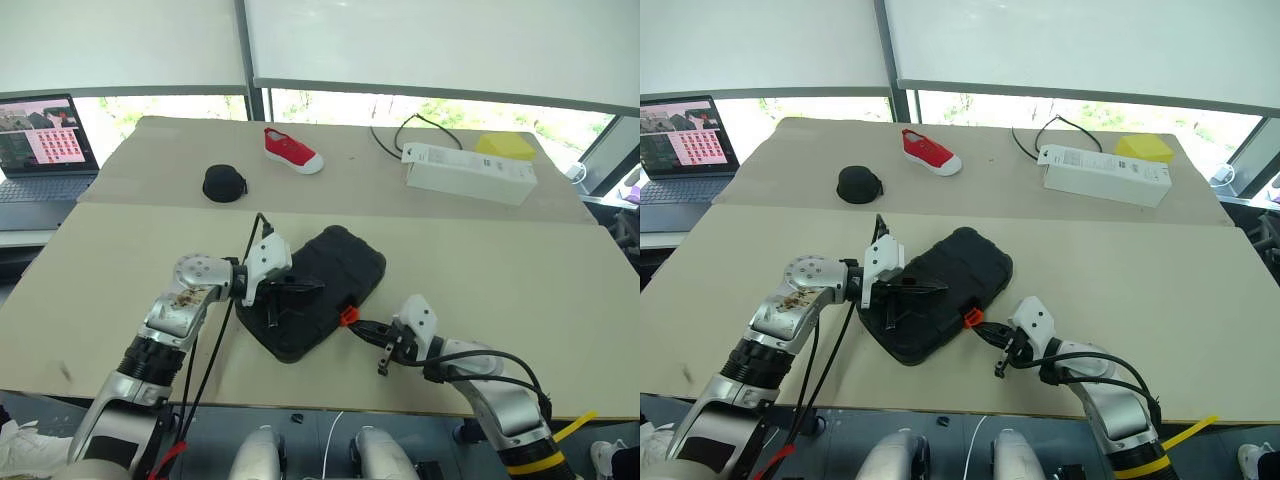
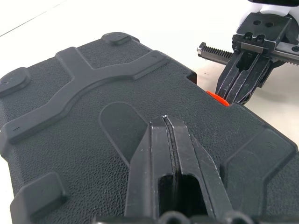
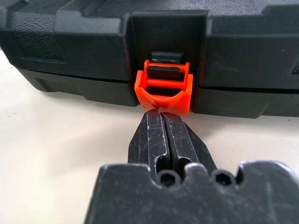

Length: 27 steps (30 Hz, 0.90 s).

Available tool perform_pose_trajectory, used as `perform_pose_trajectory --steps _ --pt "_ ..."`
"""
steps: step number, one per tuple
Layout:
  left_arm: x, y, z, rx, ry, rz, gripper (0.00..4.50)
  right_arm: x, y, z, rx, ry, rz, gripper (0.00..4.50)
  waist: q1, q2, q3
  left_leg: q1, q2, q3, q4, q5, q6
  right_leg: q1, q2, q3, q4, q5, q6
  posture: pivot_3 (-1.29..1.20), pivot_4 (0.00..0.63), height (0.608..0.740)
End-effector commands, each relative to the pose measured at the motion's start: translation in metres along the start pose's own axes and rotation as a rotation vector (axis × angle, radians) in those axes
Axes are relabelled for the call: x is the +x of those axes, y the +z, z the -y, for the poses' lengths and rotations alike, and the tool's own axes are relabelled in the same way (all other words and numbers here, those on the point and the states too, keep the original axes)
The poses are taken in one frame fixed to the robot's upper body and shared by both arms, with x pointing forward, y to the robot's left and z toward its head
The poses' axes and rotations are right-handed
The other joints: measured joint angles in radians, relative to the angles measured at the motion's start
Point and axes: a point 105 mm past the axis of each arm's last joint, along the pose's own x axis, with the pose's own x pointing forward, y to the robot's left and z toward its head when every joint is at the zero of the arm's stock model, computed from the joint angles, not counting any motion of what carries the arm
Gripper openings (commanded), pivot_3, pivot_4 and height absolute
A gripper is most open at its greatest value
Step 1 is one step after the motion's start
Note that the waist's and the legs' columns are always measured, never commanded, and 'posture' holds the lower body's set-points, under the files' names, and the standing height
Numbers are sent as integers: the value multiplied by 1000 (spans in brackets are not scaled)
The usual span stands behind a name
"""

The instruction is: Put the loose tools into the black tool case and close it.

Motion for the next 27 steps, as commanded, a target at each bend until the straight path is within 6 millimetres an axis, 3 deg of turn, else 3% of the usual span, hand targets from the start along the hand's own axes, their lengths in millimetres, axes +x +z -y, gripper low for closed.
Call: perform_pose_trajectory --steps 1,17,26,27 --pt "6 -33 14 -99 -41 -95 13 -4 37 -1 -68 7 162 0 0 0 0 0 0 0 0 0 0 0 0 0 0 0 0 0 150 740" --pt "4 -39 17 -121 -45 -114 13 -4 50 4 -39 -26 255 0 -7 0 0 1 1 -1 -1 0 0 0 0 1 0 0 0 0 150 740" --pt "3 -43 20 -120 -50 -126 13 -17 39 5 39 -46 167 0 0 1 -1 1 0 -2 -5 0 0 0 -1 1 -3 0 -1 0 150 740" --pt "3 -43 20 -120 -49 -126 0 -21 33 5 87 -48 120 287 0 1 -1 1 0 -2 -5 0 0 0 -1 1 -3 0 -1 0 150 740"
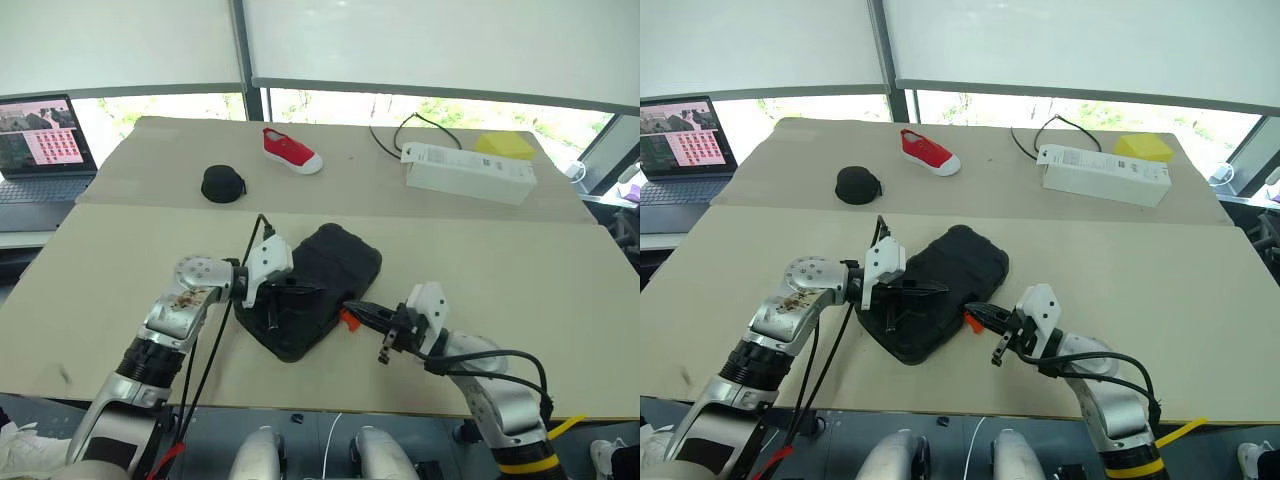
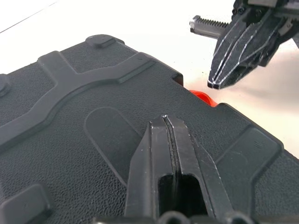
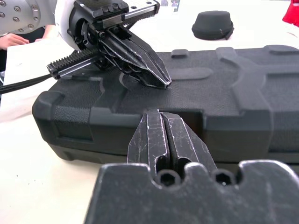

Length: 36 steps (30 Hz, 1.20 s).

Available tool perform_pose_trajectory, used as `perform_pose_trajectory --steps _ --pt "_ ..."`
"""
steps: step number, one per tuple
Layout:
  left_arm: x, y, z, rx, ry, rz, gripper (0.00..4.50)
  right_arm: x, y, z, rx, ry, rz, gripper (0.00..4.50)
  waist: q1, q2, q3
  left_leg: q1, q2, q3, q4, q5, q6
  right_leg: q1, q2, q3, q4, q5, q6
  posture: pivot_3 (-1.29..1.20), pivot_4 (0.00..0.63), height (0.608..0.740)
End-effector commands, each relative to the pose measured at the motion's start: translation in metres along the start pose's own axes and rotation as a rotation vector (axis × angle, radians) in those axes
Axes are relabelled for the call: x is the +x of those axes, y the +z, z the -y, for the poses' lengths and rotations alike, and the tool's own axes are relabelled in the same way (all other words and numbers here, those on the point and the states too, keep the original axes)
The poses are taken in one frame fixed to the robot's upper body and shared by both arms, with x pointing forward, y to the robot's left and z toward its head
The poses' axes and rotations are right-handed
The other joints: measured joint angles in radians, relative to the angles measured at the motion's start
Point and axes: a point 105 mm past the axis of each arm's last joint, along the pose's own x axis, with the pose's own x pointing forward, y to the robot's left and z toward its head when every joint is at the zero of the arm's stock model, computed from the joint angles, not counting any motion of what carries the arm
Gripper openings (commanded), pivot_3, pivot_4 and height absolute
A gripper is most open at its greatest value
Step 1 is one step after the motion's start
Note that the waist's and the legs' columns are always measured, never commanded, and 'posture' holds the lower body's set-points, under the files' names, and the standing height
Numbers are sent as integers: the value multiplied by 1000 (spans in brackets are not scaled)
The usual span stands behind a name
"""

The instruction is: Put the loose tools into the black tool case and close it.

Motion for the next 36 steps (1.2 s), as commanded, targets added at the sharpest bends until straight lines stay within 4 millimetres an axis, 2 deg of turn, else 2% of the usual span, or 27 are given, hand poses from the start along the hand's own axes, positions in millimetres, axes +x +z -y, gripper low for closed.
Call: perform_pose_trajectory --steps 1,3,6,12,18,29,32,33,34,36 --pt "3 -40 15 -117 -38 -116 0 -15 -2 1 75 -22 -99 581 0 1 0 0 0 0 0 0 0 0 0 0 0 0 0 0 150 740" --pt "2 -41 15 -118 -37 -116 0 -21 -10 -5 85 -11 -182 1049 0 2 -2 0 0 0 -1 0 0 0 0 0 0 0 0 0 150 740" --pt "2 -41 16 -119 -37 -116 0 -20 -11 -5 90 -35 -220 2169 -2 2 -2 1 0 0 -1 0 0 0 0 0 0 0 -1 0 150 740" --pt "2 -41 15 -121 -35 -115 0 -9 -16 5 119 -107 -284 4139 -2 3 -2 1 0 -1 -1 0 0 0 0 0 -1 -2 1 0 150 740" --pt "2 -41 15 -120 -31 -114 0 -5 -26 4 129 -95 -340 4139 -1 3 -3 0 0 -1 -2 0 0 0 0 0 -2 -1 1 0 150 740" --pt "2 -41 15 -125 -26 -111 0 8 -23 6 113 -93 -303 4139 -2 3 -3 0 1 -1 -2 0 0 0 0 0 -4 -2 1 0 150 740" --pt "2 -41 15 -124 -26 -112 0 9 -24 6 108 -85 -307 3387 -2 3 -3 0 1 -1 -2 0 0 1 0 0 -5 -1 1 0 150 740" --pt "2 -41 15 -124 -25 -112 0 8 -24 6 107 -81 -311 2918 -2 3 -3 0 1 -1 -2 0 0 0 0 0 -5 -1 1 0 150 740" --pt "2 -41 15 -123 -25 -112 0 8 -25 6 98 -81 -315 2703 -2 3 -3 0 1 -1 -2 0 0 0 0 0 -5 -1 1 0 150 740" --pt "2 -41 15 -123 -25 -112 0 6 -25 6 89 -80 -322 1991 -2 3 -3 0 1 -1 -2 0 0 0 0 0 -5 -1 1 0 150 740"
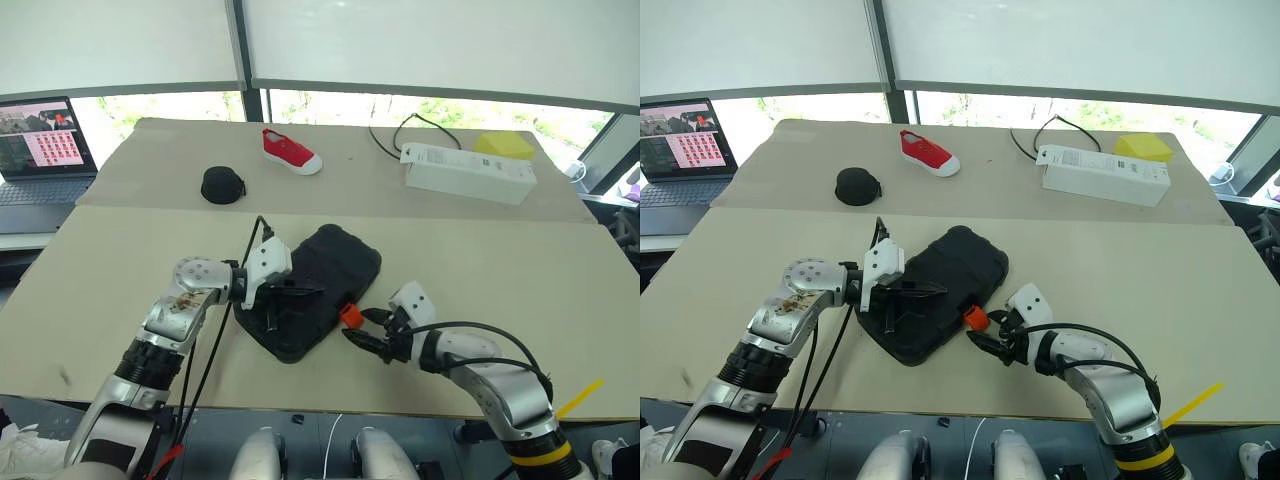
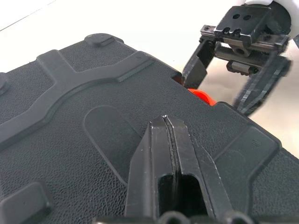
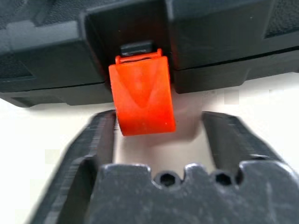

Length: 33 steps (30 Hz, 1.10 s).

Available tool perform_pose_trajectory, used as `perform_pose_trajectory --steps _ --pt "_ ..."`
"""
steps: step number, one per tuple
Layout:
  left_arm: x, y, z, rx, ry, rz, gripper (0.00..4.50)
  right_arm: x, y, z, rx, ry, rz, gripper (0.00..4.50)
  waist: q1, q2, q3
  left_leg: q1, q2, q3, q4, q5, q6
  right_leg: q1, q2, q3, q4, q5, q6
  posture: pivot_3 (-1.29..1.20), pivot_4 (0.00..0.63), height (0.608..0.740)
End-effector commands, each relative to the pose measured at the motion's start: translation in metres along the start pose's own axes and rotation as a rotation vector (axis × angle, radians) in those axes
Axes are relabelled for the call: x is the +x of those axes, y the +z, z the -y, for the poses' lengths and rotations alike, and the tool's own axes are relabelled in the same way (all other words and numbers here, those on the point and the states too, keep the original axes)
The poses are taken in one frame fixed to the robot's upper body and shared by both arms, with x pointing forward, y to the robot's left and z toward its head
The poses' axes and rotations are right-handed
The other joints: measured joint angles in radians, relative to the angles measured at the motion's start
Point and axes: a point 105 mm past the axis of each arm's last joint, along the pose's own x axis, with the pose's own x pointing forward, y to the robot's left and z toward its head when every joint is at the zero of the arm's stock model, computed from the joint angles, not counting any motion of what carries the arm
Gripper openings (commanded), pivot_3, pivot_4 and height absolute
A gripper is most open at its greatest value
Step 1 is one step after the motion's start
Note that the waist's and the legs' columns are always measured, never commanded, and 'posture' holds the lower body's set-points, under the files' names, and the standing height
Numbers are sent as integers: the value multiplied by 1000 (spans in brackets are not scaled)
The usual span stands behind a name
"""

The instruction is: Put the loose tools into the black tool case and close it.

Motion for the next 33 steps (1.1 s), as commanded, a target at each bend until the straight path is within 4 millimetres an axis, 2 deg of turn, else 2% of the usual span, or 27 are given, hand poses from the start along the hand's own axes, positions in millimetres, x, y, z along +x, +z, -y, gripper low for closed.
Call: perform_pose_trajectory --steps 1,2,3,10,18,27,28,29,33 --pt "4 -39 13 -119 -29 -111 0 -3 6 2 -55 -7 15 1634 0 0 0 0 0 0 0 0 0 0 0 0 0 0 0 0 150 740" --pt "4 -40 13 -120 -29 -112 0 -4 6 3 -63 -8 14 1346 0 0 0 0 0 0 0 0 0 0 0 0 0 0 0 0 150 740" --pt "4 -40 13 -120 -30 -112 0 -5 6 3 -73 -6 16 1243 0 0 0 0 0 0 0 0 0 0 0 0 0 0 0 0 150 740" --pt "5 -40 15 -125 -35 -115 0 -10 22 1 -102 29 120 1242 2 0 0 -1 0 0 0 0 0 0 0 0 -1 0 0 0 150 740" --pt "4 -42 15 -130 -37 -125 0 -12 27 -1 -103 53 171 1242 2 0 0 -1 0 0 0 0 0 0 0 0 -1 0 1 0 150 740" --pt "6 -42 18 -132 -47 -122 0 5 25 0 -95 35 147 1242 -1 0 0 0 0 0 0 0 0 0 0 0 -1 0 0 0 150 740" --pt "6 -42 18 -132 -47 -122 0 5 28 0 -100 33 163 2240 0 0 0 0 0 0 0 0 0 0 0 0 -1 0 1 0 150 740" --pt "6 -42 18 -132 -47 -121 0 4 29 0 -95 34 167 2353 0 0 0 0 0 0 0 0 0 0 0 0 -1 0 0 0 150 740" --pt "5 -42 17 -131 -45 -122 0 -6 24 3 -112 25 146 3727 0 0 0 0 0 0 0 0 0 0 0 0 -1 0 0 0 150 740"
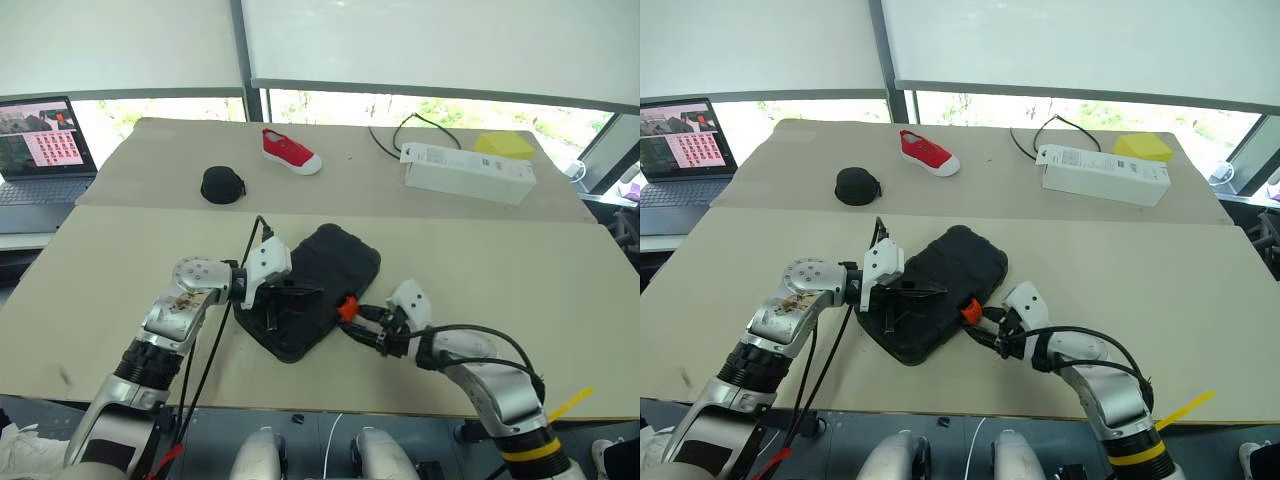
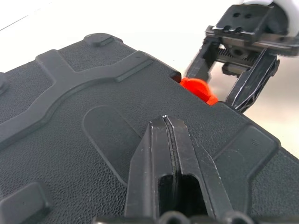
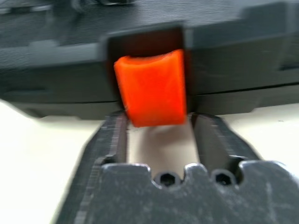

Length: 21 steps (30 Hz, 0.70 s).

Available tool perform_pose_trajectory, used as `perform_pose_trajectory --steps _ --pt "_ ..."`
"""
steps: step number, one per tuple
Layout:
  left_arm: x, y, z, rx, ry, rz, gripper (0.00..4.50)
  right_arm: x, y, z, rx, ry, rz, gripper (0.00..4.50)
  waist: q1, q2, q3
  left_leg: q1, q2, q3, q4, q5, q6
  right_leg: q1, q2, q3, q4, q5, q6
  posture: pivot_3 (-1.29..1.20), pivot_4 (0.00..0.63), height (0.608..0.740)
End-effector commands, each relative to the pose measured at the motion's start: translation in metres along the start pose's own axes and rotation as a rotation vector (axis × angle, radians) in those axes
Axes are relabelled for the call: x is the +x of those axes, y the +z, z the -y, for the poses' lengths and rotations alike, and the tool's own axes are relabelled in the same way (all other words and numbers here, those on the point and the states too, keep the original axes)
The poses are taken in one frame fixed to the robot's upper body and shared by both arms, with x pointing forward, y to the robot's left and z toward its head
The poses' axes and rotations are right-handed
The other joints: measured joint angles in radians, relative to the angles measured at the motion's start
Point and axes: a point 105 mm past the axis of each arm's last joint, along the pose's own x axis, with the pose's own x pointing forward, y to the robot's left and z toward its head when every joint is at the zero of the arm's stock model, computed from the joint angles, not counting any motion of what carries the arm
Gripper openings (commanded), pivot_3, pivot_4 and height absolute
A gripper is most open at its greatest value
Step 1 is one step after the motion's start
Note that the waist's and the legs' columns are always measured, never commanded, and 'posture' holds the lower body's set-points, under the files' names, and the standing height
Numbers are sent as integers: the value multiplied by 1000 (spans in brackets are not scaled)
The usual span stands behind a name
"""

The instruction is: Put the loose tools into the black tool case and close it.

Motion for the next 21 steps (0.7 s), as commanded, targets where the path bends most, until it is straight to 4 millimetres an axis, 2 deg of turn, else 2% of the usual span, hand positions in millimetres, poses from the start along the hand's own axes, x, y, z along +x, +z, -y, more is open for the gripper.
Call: perform_pose_trajectory --steps 1,4,7,11,13,15,18,21 --pt "5 -42 17 -130 -44 -121 0 -12 14 2 -67 -10 48 3727 2 0 0 0 0 0 0 0 0 0 0 0 0 0 0 0 150 740" --pt "5 -42 17 -130 -44 -122 0 -29 6 9 -84 -13 6 3727 3 0 0 0 0 0 0 0 0 0 0 0 -1 0 0 0 150 740" --pt "5 -43 18 -130 -45 -122 0 -35 7 5 -88 29 10 3019 1 0 0 0 0 0 -1 0 0 0 0 0 -1 0 0 0 150 740" --pt "5 -43 17 -129 -47 -123 0 -28 10 -6 -123 81 21 1538 1 1 0 0 0 0 -1 0 0 0 0 0 -1 0 1 0 150 740" --pt "6 -43 17 -129 -48 -123 0 -23 10 -13 -144 121 20 986 1 1 0 0 0 0 -1 0 0 0 0 0 -1 -1 1 0 150 740" --pt "6 -43 17 -128 -49 -123 0 -17 9 -15 -153 124 19 127 2 1 0 0 0 0 -1 0 0 0 0 0 -1 -1 1 0 150 740" --pt "10 -46 18 -115 -66 -146 0 -6 15 -12 -171 95 46 9 2 1 0 0 0 0 -1 0 0 0 0 0 -1 0 1 0 150 740" --pt "12 -47 18 -116 -68 -155 0 -3 17 -10 -187 85 47 9 4 1 0 0 0 0 -1 0 0 0 0 0 -1 0 1 0 150 740"
